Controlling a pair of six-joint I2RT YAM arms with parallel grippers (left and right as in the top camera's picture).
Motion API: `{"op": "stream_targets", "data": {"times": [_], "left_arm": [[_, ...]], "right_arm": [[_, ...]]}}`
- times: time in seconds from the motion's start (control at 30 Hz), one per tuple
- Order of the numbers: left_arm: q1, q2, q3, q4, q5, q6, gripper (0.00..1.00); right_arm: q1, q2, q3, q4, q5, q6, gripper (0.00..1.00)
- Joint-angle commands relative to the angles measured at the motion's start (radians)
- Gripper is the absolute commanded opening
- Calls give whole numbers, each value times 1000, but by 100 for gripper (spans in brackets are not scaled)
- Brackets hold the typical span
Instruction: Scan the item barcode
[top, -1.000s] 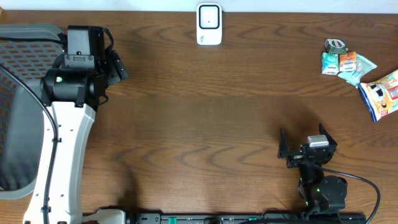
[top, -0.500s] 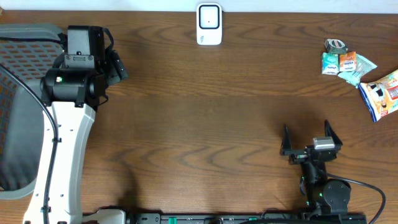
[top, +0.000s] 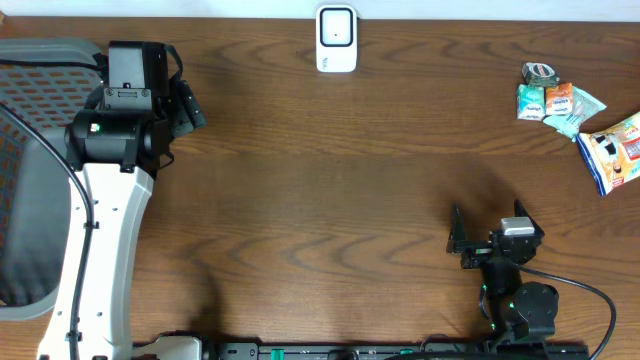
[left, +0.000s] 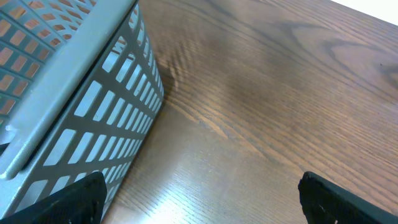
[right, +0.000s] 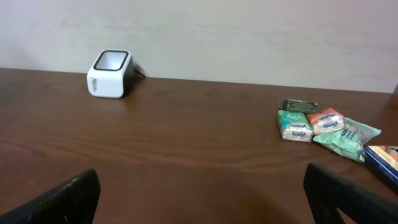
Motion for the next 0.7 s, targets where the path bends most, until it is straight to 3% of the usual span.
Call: {"op": "stream_targets", "data": {"times": [0.0,0.67], "left_arm": [[3,4,3,-4,-10,13,98],[3,4,3,-3,-10,13,98]], "right_arm": [[-6,-8,-1,-6,9,14,99],[-7,-8,-1,-5,-2,40,99]]}}
